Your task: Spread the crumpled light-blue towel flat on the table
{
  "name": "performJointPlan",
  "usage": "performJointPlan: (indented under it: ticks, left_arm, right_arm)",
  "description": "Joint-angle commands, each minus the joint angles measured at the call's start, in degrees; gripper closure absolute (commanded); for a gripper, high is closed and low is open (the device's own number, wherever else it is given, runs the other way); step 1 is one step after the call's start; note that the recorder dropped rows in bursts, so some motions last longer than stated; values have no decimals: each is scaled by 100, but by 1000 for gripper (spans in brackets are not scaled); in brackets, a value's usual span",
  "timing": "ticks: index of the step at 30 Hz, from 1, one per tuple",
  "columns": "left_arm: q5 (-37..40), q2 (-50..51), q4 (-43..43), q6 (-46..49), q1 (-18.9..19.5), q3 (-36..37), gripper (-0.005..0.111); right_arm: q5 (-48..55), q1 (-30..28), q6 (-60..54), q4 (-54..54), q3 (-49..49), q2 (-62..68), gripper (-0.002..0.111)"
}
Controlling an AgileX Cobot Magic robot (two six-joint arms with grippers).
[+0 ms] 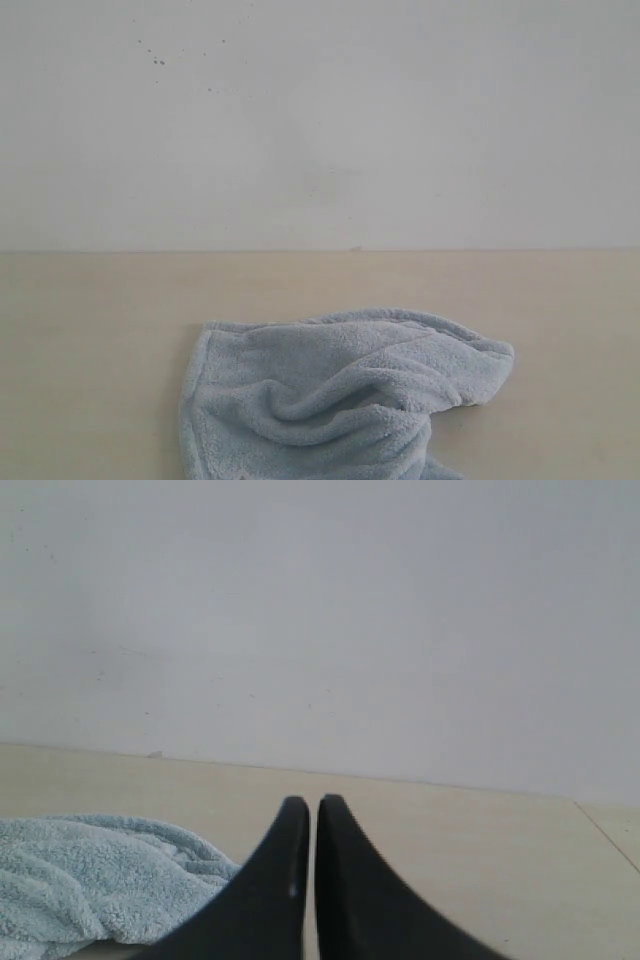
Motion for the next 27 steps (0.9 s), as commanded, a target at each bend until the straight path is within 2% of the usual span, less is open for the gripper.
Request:
performJointPlan:
  ticks: [1, 4, 9, 11, 16, 18, 22, 24, 27]
  left_arm:
    - [886, 956, -1327, 2529, -44, -675, 103]
    - [1160, 1898, -2216, 4089, -44, -1015, 103]
    - [1297, 3530, -2927, 5223, -44, -1464, 103]
    - [1596, 4153, -3317, 5932, -44, -1625, 103]
    - [2330, 5941, -5002, 7622, -44, -1861, 103]
    - [2573, 6595, -5105, 8085, -44, -1929, 103]
    - [2965, 7979, -5105, 8183, -44, -2260, 101]
    - [3090, 8667, -5105, 8183, -44, -2504, 93]
    - [3194, 9524, -5105, 8148, -44, -2940, 75]
  right_arm:
    - [-68, 12, 0, -13, 25, 0, 106]
    - [-68, 12, 0, -13, 25, 0, 106]
    - [-68, 12, 0, -13, 25, 0, 106]
    - [-68, 12, 0, -13, 25, 0, 106]
    - [-195, 12, 0, -29, 25, 0, 106]
    - [-277, 12, 0, -29, 25, 0, 106]
    - [-265, 12, 0, -29, 25, 0, 106]
    - [-265, 12, 0, -29, 25, 0, 106]
    - [-245, 12, 0, -29, 25, 0, 106]
